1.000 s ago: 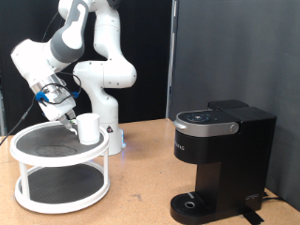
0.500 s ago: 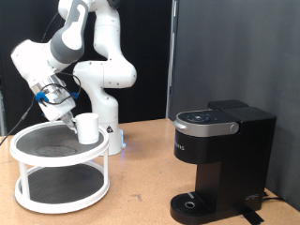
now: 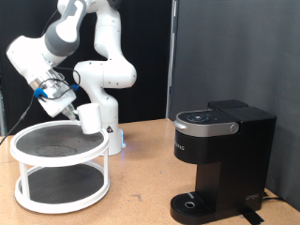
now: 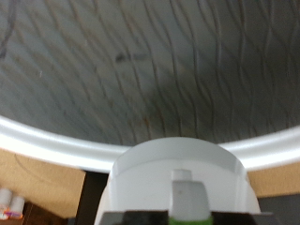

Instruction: Make a cup of coffee with the keurig machine

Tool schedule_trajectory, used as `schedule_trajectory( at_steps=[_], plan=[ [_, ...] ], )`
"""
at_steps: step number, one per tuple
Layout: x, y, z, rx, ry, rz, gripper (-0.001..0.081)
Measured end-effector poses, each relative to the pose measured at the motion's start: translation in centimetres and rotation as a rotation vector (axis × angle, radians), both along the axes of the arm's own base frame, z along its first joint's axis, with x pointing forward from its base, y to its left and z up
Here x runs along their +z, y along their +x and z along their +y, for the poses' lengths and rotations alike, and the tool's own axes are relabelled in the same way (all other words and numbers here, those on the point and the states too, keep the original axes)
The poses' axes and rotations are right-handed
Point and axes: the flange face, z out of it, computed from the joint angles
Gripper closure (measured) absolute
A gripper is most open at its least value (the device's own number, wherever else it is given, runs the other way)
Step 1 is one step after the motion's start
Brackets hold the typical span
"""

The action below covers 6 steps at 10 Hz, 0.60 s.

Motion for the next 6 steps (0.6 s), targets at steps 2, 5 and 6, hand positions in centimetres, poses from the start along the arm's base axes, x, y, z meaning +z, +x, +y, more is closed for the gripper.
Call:
schedule_trajectory(
  at_steps=[2, 5, 6],
  plan=[
    [2.1, -0.2, 0.4, 0.012, 0.008, -0.01, 0.0799],
    [3.2, -0.8, 0.8, 0.074, -0.046, -0.022, 0.0799],
    [3.1, -0.6, 0.9, 0.052, -0.026, -0.016, 0.0799]
  ],
)
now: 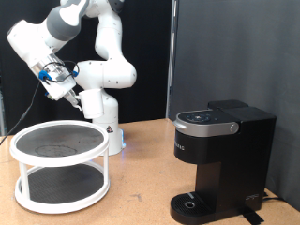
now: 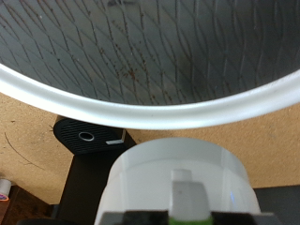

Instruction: Make a cup of coffee with the keurig machine

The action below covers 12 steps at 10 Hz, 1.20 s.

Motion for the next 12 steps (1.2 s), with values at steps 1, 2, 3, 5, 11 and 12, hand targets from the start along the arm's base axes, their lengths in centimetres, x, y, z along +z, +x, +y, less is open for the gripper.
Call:
schedule_trajectory(
  at_steps=[1, 2, 3, 5, 11, 12],
  plan=[
    [0.0, 0.6, 0.5, -0.029, 0.029, 0.013, 0.0799],
    [0.1, 1.7, 1.4, -0.06, 0.051, 0.028, 0.0799],
    [0.3, 3.0, 2.3, -0.095, 0.065, 0.046, 0.0799],
    [0.6, 5.5, 4.2, -0.162, 0.077, 0.079, 0.0799],
    [0.7, 12.4, 9.5, -0.299, -0.017, 0.086, 0.0799],
    [0.5, 13.4, 10.3, -0.292, -0.024, 0.079, 0.0799]
  ],
)
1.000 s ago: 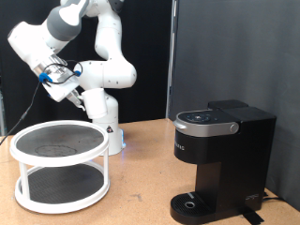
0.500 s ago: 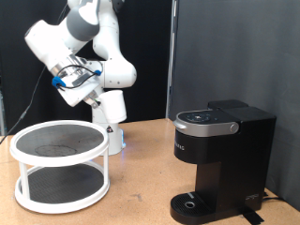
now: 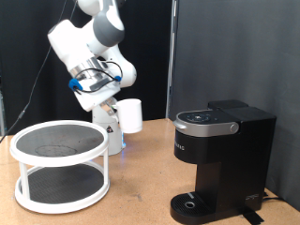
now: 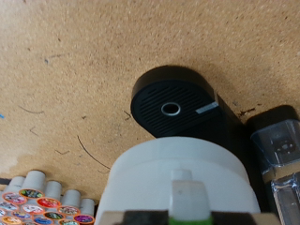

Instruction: Make a cup of coffee with the keurig machine

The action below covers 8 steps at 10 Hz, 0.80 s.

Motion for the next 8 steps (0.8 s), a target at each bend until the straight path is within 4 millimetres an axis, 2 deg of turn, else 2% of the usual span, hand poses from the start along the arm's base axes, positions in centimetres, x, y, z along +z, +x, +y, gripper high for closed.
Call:
schedule_trajectory(
  at_steps=[1, 4, 8],
  plan=[
    [-0.2, 0.9, 0.5, 0.009, -0.009, 0.001, 0.0799],
    [-0.7, 1.0, 0.7, -0.019, -0.01, 0.044, 0.0799],
    [-5.0, 3.3, 2.9, -0.09, -0.123, 0.199, 0.0799]
  ],
)
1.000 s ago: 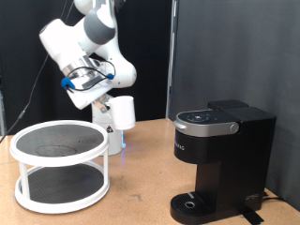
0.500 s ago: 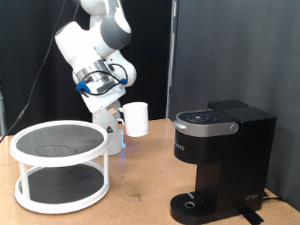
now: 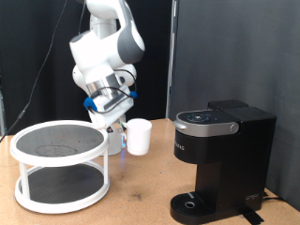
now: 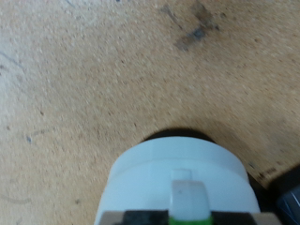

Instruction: Make a cup of coffee with the keurig machine

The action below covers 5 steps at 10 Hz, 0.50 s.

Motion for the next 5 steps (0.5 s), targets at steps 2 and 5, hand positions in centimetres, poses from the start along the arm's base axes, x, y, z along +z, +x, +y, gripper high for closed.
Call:
schedule_trajectory(
  at_steps=[2, 5],
  plan=[
    [-2.4, 1.0, 0.6, -0.02, -0.04, -0.001, 0.0799],
    [-6.0, 2.1, 2.4, -0.001, -0.034, -0.093, 0.0799]
  ],
)
